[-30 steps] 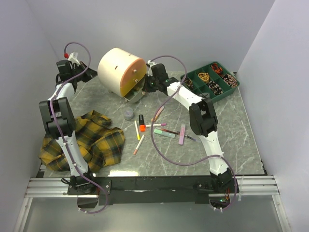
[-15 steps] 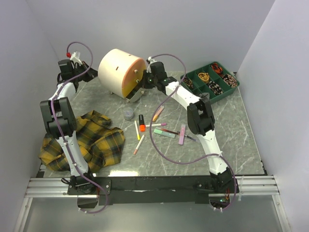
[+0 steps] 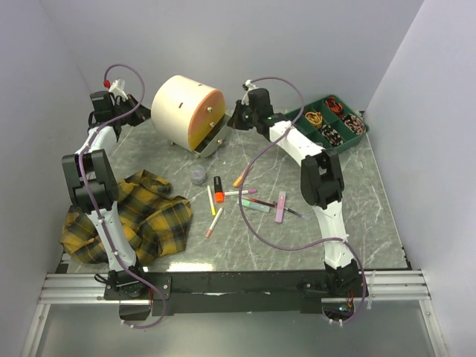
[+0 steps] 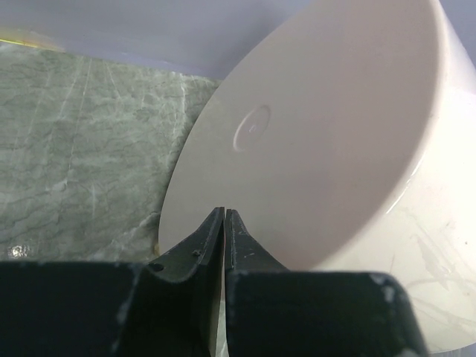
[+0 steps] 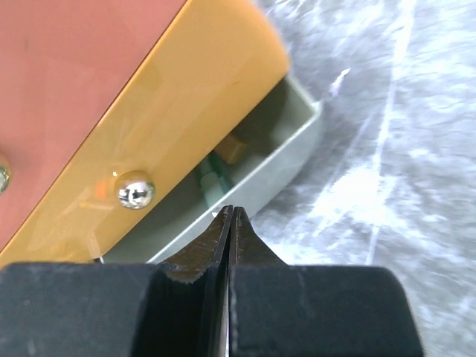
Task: Sort the stationery into containers
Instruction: Close the drawer in the storage box.
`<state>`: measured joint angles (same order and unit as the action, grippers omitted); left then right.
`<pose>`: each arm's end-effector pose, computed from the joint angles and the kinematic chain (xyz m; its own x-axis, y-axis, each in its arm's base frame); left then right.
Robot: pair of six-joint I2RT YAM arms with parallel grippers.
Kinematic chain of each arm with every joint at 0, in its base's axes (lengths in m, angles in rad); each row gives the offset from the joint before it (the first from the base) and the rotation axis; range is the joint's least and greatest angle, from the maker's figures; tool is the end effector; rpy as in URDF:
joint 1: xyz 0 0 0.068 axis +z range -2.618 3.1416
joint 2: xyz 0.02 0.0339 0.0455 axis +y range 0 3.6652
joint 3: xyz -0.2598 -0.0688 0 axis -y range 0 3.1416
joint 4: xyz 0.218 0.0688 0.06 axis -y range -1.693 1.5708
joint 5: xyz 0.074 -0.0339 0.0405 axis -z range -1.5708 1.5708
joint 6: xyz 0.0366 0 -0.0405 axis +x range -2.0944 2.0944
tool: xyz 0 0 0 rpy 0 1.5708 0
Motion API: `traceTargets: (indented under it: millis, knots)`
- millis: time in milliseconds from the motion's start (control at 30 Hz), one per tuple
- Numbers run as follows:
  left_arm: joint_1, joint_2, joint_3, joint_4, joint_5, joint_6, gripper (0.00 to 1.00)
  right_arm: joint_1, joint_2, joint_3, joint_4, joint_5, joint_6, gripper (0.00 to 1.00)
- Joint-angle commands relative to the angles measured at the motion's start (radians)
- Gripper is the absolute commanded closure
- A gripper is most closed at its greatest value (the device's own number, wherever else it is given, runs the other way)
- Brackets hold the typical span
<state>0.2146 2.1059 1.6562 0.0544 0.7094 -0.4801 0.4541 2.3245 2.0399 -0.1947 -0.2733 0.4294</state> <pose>0.4631 0.0765 0.2571 -0.5304 -0.4743 -0.7027 0.2039 0.7332 -0.6487 0.4637 0.2373 0.2489 -0.6423 0.1326 -0.7549 -0.4072 0.7754 0.4826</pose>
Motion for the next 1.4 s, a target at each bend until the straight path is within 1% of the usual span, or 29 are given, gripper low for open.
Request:
traceTargets:
  millis: [0,267,700,900,1133,1367]
  knots:
    - [-0.006,0.009,0.045,-0.007,0.004,0.034,0.9,-0.006,-0.06,-0.03,0.003,-0.021,0.009,1.0]
    - [0.0,0.005,0.042,-0.008,0.007,0.037,0.89,-0.003,0.012,0.0,-0.017,-0.021,0.008,1.0]
    - [0.005,0.008,0.037,-0.007,0.013,0.038,0.89,0.023,0.058,0.026,-0.002,-0.032,0.028,1.0]
    - [0.006,0.011,0.025,0.001,0.019,0.029,0.88,0.038,0.087,0.077,0.021,-0.041,0.049,1.0]
    - [0.005,0.012,0.033,-0.008,0.019,0.032,0.88,0.052,0.139,0.172,0.02,0.002,0.057,0.95]
    - [0.008,0.009,0.033,-0.021,0.018,0.043,0.87,0.06,0.142,0.148,0.032,0.005,0.08,0.94]
